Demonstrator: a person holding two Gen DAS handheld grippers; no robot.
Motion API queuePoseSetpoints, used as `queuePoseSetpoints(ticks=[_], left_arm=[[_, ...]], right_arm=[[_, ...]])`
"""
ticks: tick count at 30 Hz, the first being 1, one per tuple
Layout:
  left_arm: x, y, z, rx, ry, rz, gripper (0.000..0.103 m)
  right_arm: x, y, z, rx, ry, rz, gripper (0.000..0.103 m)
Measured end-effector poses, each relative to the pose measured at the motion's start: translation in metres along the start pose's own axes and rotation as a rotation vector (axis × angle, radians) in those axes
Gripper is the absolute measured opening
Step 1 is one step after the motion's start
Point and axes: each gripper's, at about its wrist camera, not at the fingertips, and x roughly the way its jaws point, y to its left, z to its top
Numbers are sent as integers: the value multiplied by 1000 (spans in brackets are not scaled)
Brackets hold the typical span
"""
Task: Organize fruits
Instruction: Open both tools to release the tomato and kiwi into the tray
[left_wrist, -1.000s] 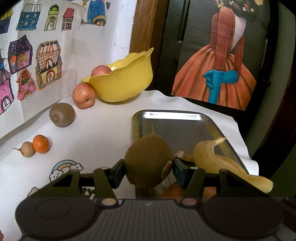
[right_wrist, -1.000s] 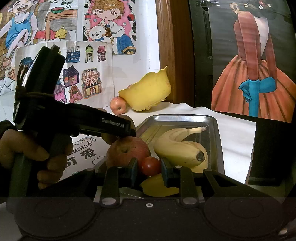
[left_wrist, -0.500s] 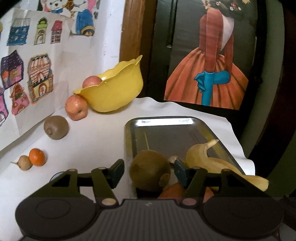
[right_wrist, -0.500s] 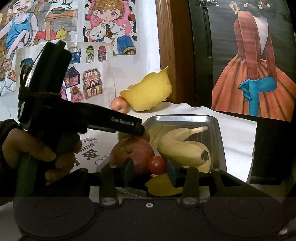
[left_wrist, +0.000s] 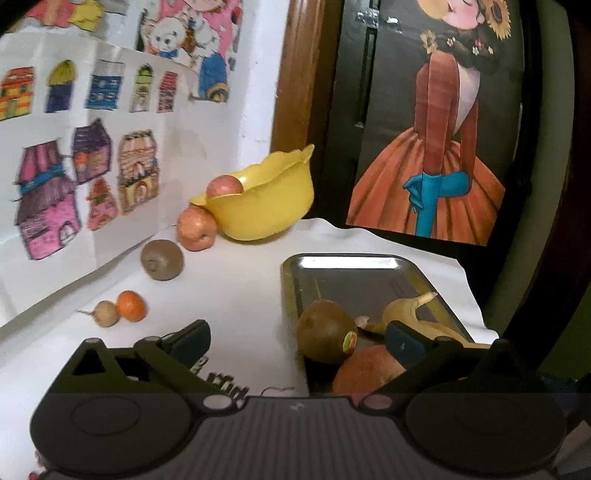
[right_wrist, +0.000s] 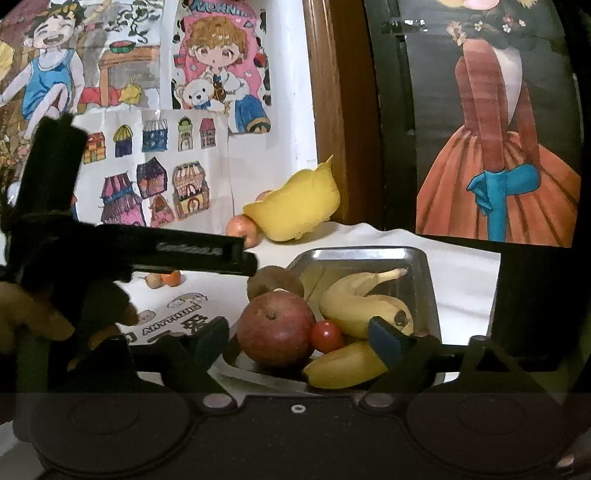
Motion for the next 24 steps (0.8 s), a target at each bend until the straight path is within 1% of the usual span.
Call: queuePoseSetpoints(ticks=[2,3,7,12,18,21,24], left_arm=[[-11,4,-4,-12,-3,4,102],[-17,6,-6,-16,-2,6,103],[-39,16,-15,-30,-3,24,103],[-70,34,-30,-42,-5,55,103],[-103,60,-52,-31,14,120,103],[-115,74,-62,-39,42,157,103],[-126,91,-71,-60,70,171,103]], right_arm=[[-8,3,0,6,-5,-5,100],[-12,4,-1,11,-8,-7,102],[-28,9,-5,12,-3,-32,102],[-45,15,-14,29,28,-58,102],[-58,33,-27,28,109,-73,102],[-60,45,-31,25,149,-64,102],[-59,58,-33,25,183,-44,102]])
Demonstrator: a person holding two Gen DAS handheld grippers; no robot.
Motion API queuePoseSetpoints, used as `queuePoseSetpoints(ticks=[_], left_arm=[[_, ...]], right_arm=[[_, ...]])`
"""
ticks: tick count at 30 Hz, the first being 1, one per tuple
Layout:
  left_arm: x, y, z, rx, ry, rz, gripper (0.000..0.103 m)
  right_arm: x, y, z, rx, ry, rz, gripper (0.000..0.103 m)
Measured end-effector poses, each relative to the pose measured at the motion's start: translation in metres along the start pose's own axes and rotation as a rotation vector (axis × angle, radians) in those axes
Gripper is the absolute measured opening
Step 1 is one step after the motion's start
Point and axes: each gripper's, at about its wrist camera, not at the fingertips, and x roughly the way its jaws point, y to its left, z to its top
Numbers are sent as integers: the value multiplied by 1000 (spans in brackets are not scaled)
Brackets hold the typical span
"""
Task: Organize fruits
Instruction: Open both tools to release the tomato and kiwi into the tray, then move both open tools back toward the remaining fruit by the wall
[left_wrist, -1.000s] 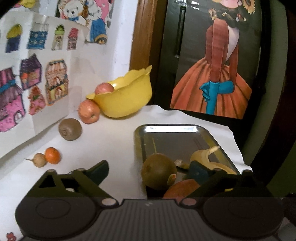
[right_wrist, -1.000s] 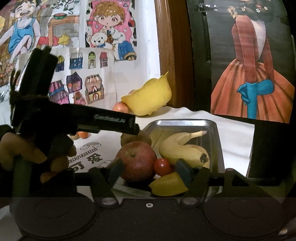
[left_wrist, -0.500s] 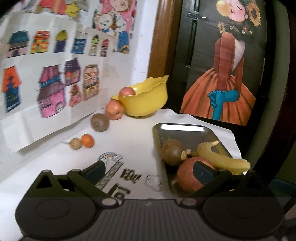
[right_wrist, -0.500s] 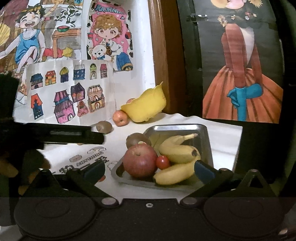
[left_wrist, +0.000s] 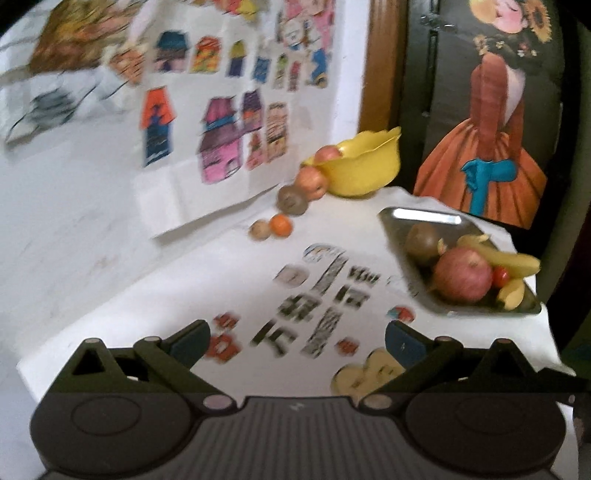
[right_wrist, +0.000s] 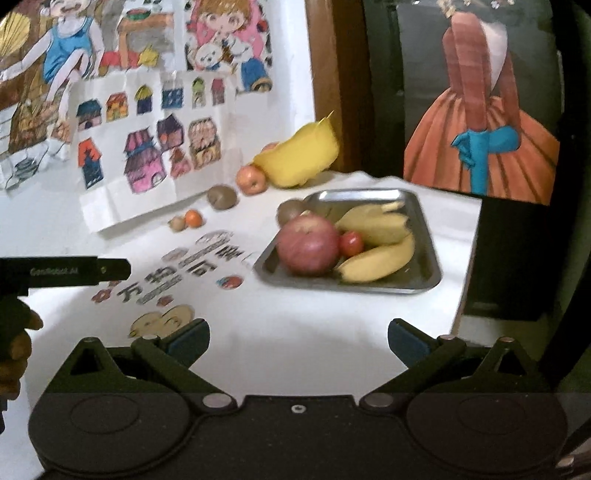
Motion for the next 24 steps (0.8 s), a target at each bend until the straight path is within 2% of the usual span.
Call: queuePoseSetpoints(ticks=[9,16,24], left_arm=[[-17,49,-12,-47,4,92,103],[-16,80,-16,-47,16,165,103],[-12,96,1,-38,-13,195,103]], right_arm=[[9,40,8,-90,26,68,102],[29,66,22,-179,41,103,102],[51,85,54,-270,-15,148,102]])
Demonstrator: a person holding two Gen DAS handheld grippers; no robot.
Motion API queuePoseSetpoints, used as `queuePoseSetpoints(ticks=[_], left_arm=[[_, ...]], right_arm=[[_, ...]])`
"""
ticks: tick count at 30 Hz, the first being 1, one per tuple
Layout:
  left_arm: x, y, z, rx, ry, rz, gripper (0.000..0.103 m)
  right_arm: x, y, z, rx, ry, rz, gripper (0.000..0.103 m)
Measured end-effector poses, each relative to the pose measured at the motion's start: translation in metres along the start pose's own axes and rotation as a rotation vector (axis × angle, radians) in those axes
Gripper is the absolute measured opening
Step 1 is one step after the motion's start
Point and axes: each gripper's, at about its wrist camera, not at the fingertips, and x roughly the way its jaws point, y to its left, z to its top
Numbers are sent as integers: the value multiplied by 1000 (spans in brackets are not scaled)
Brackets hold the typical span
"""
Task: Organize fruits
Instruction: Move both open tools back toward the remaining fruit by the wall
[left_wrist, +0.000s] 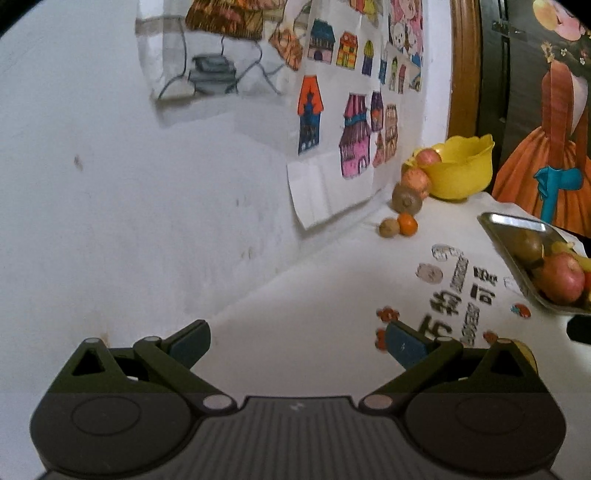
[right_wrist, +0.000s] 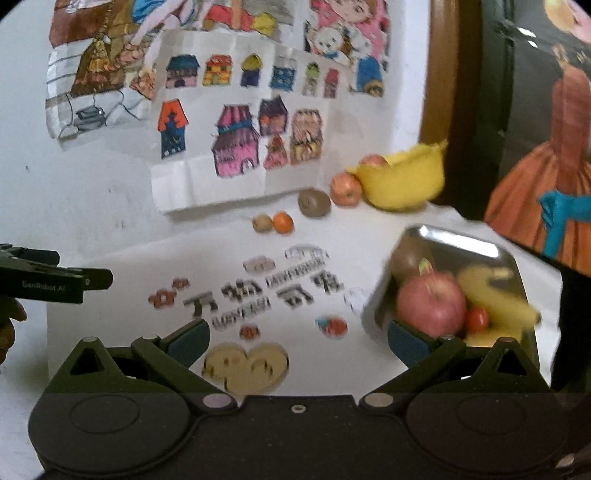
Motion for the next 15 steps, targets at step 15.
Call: queuePoseSetpoints(ticks=[15], left_arm=[[35,-31,38,182,-134,-77,103]], right_arm=[[83,-29,66,-55,-32,93,102]])
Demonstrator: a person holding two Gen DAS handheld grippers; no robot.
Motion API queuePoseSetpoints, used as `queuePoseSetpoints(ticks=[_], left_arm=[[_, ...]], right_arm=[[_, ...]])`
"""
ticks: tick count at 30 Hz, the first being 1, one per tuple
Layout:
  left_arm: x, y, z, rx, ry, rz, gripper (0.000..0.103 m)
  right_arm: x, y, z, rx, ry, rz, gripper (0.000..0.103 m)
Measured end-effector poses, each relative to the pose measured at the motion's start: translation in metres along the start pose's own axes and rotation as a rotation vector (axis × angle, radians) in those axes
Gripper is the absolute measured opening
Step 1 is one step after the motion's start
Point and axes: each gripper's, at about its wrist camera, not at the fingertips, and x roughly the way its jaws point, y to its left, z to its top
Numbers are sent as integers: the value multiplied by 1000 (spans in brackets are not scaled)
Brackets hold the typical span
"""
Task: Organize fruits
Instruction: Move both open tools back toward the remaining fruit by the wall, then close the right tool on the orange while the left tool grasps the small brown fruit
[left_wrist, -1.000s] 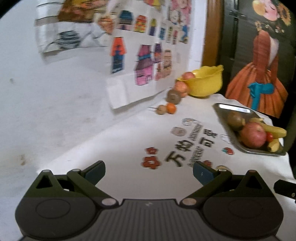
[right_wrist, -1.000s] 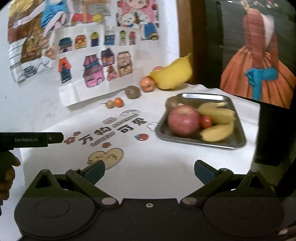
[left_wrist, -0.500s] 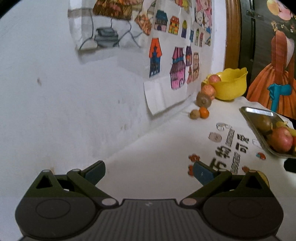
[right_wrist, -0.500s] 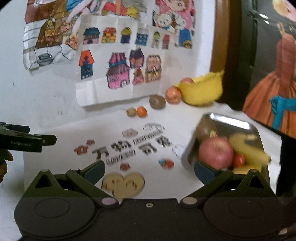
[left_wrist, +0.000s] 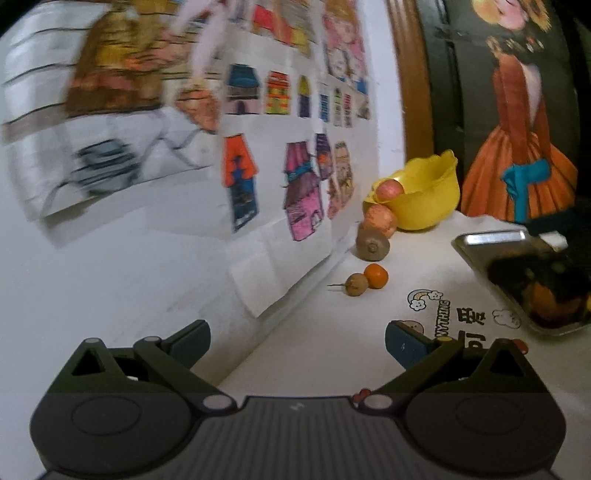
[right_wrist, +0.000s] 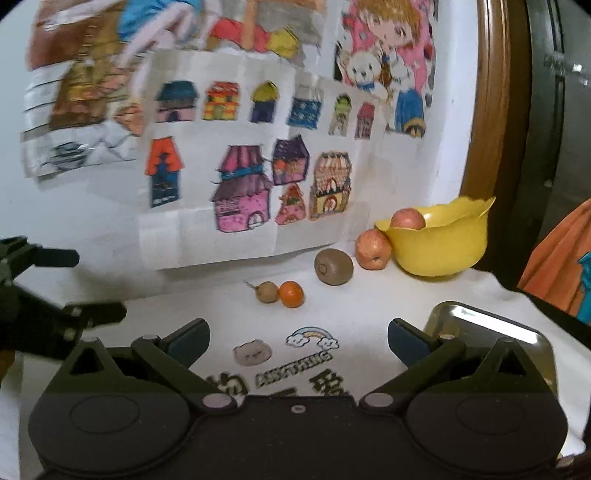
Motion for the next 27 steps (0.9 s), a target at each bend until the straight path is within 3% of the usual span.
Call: queuePoseSetpoints(ticks=[9,13,19,27], left_arm=[[57,-17,13,101,30,-35,103],[78,-25,14,146,47,-49,103],[104,-34,14,178,67,-88,103],[119,-36,13,176,82,-101,102]], right_arm=[[91,-39,25,126,112,93,101],[120,-42,31,54,141,100,94],[154,-42,28,-64,196,192,89],[181,-22,27,-234,207,256,75]])
